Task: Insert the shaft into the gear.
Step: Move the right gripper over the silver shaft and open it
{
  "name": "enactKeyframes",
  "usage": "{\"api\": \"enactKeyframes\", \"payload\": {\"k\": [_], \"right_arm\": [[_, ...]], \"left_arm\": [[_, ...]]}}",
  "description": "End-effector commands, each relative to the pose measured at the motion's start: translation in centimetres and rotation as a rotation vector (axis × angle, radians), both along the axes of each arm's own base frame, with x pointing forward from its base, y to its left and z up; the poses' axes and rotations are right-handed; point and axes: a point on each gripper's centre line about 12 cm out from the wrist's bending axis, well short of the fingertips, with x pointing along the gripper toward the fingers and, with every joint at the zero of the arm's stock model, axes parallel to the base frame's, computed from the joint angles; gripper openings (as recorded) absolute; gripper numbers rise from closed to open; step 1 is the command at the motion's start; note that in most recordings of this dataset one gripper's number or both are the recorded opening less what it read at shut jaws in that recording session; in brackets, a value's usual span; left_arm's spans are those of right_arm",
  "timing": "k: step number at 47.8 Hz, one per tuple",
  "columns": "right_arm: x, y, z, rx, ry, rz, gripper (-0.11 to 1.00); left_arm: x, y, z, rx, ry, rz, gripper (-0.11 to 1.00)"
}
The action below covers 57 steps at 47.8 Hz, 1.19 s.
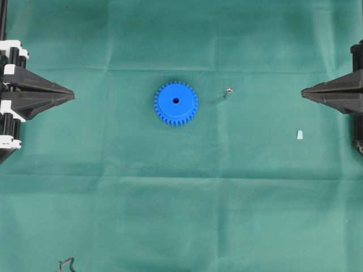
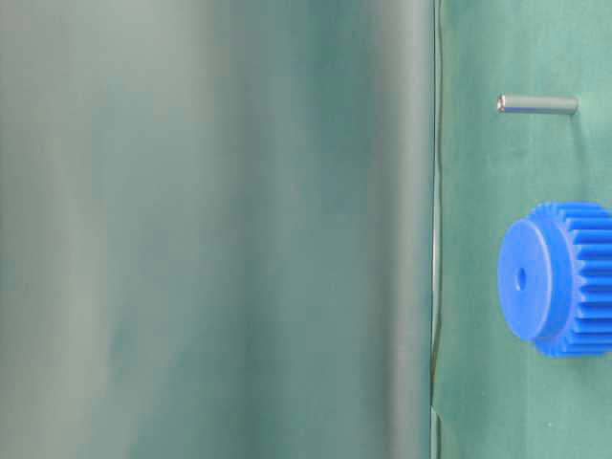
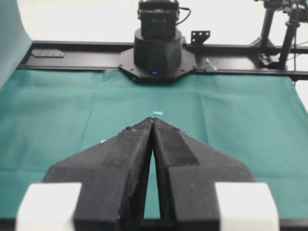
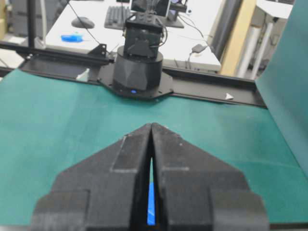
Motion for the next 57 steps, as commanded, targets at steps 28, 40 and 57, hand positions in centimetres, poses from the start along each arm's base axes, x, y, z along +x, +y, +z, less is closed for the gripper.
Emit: {"api": "enactKeyframes", "payload": {"k": [28,40,57], "right_arm": [[2.5,-3.3,1.2,0.017,0.085,-0.146,0.03],[5.7,-5.6,-1.4,0.041,0.223,-0.217,0.19],[9.4,-7.8,-10.0,0.188,0.456,-0.298,0.77]], "left_arm": [[0.3,-0.2,1.5,0.012,-0.025,-0.011,0.00],[0.3,-0.2,1.5,0.009,-0.025,-0.011,0.00],[0.4,-0.2,1.4,0.001,-0.015,-0.013,0.00]]}}
